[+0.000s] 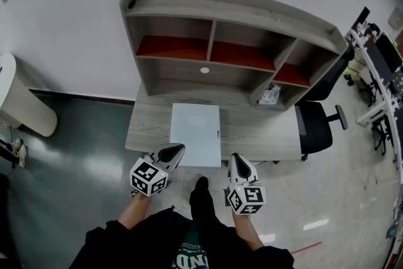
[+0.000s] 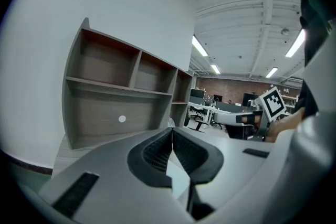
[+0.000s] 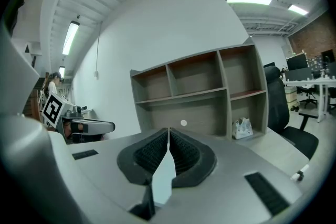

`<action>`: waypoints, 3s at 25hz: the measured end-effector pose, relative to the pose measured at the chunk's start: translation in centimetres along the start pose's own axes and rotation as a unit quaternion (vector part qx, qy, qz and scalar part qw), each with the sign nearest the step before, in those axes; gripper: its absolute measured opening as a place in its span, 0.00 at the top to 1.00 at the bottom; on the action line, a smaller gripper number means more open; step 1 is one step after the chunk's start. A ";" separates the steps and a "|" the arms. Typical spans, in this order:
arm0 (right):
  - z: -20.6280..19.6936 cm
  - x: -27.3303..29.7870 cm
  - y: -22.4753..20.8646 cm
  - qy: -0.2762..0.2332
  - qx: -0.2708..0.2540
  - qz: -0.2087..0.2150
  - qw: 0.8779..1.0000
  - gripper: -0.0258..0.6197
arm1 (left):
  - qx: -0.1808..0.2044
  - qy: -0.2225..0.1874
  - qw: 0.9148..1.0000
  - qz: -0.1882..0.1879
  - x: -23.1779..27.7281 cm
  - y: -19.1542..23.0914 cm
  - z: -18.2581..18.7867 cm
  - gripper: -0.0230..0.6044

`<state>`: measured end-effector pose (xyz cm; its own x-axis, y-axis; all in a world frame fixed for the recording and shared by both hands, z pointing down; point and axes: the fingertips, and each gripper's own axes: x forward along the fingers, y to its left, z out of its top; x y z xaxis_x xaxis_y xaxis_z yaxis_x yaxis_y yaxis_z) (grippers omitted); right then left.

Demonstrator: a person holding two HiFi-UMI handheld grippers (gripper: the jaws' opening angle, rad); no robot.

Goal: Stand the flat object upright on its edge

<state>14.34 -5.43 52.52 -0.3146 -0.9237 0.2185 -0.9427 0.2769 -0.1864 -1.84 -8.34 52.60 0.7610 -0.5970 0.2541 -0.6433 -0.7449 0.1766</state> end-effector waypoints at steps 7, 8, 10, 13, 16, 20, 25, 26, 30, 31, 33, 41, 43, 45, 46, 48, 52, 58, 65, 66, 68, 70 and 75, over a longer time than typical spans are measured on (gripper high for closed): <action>2.9 7.4 -3.3 0.007 -0.009 0.032 0.999 0.91 | -0.008 0.009 1.000 0.028 5.7 4.5 2.3 0.94; 3.1 8.1 -3.7 0.009 -0.009 0.036 0.999 0.91 | -0.010 0.010 0.999 0.031 6.4 5.1 2.5 0.94; 3.2 9.5 -4.4 0.013 -0.008 0.044 0.999 0.91 | -0.017 0.012 0.999 0.037 7.6 6.0 2.6 0.94; 2.9 11.2 -5.2 0.027 -0.006 0.059 0.998 0.91 | -0.031 0.010 0.999 0.040 8.8 7.0 2.6 0.94; 2.4 12.8 -5.6 0.044 -0.007 0.072 0.996 0.90 | -0.041 0.009 0.998 0.043 9.6 8.1 2.6 0.94; 1.5 14.4 -5.2 0.067 -0.004 0.085 0.994 0.90 | -0.051 0.023 0.997 0.048 9.9 9.5 1.8 0.94; 0.8 16.5 -5.0 0.082 0.001 0.081 0.993 0.90 | -0.060 0.028 0.997 0.029 10.6 11.0 1.6 0.94; 0.4 16.8 -5.0 0.087 0.005 0.077 0.993 0.90 | -0.063 0.030 0.997 0.024 10.7 11.1 1.4 0.94; -1.3 18.0 -4.7 0.119 0.022 0.082 0.989 0.90 | -0.079 0.040 0.996 0.015 11.1 12.6 0.7 0.93; -1.9 18.3 -4.5 0.133 0.032 0.090 0.987 0.84 | -0.086 0.042 0.995 0.014 11.2 12.9 0.4 0.92; -3.4 18.7 -4.2 0.163 0.047 0.104 0.980 0.74 | -0.102 0.047 0.994 0.014 11.2 13.5 -0.5 0.87; -7.3 20.3 -5.8 0.216 0.077 0.104 0.968 0.60 | -0.159 0.082 0.984 0.023 12.1 15.5 -3.9 0.58; -8.4 20.7 -6.2 0.230 0.084 0.104 0.964 0.59 | -0.170 0.093 0.980 0.034 12.0 16.0 -4.9 0.51; -10.2 21.0 -6.5 0.258 0.101 0.112 0.954 0.58 | -0.181 0.110 0.976 0.048 12.0 16.7 -6.1 0.46; -11.2 21.2 -6.6 0.275 0.113 0.115 0.948 0.58 | -0.187 0.120 0.974 0.054 11.9 17.0 -6.9 0.43; -13.2 21.3 -7.1 0.304 0.137 0.115 0.936 0.58 | -0.195 0.139 0.969 0.064 11.9 17.6 -8.6 0.41; -16.3 21.3 -8.3 0.346 0.154 0.105 0.920 0.58 | -0.203 0.180 0.960 0.073 11.7 18.3 -12.1 0.40; -18.8 21.6 -8.9 0.378 0.194 0.108 0.899 0.58 | -0.244 0.226 0.940 0.073 11.4 18.6 -16.9 0.39; -20.8 22.0 -8.6 0.406 0.226 0.121 0.877 0.57 | -0.319 0.246 0.913 0.055 11.2 18.4 -20.4 0.39; -21.0 22.0 -8.6 0.410 0.231 0.123 0.874 0.57 | -0.334 0.248 0.908 0.047 11.3 18.1 -20.7 0.39; -21.5 22.0 -8.5 0.417 0.241 0.126 0.868 0.57 | -0.351 0.253 0.901 0.038 11.3 17.8 -21.3 0.39; -22.0 21.8 -8.4 0.424 0.250 0.128 0.861 0.57 | -0.357 0.260 0.897 0.034 11.4 17.6 -21.8 0.39; -22.7 21.6 -8.2 0.428 0.281 0.137 0.848 0.57 | -0.356 0.282 0.890 0.024 11.5 17.4 -22.6 0.39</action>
<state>12.76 -21.64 80.51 -0.7052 -0.2477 0.6644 -0.6952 0.0576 -0.7165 -6.18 -21.37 80.07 0.6969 -0.2296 0.6794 -0.7172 -0.2239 0.6599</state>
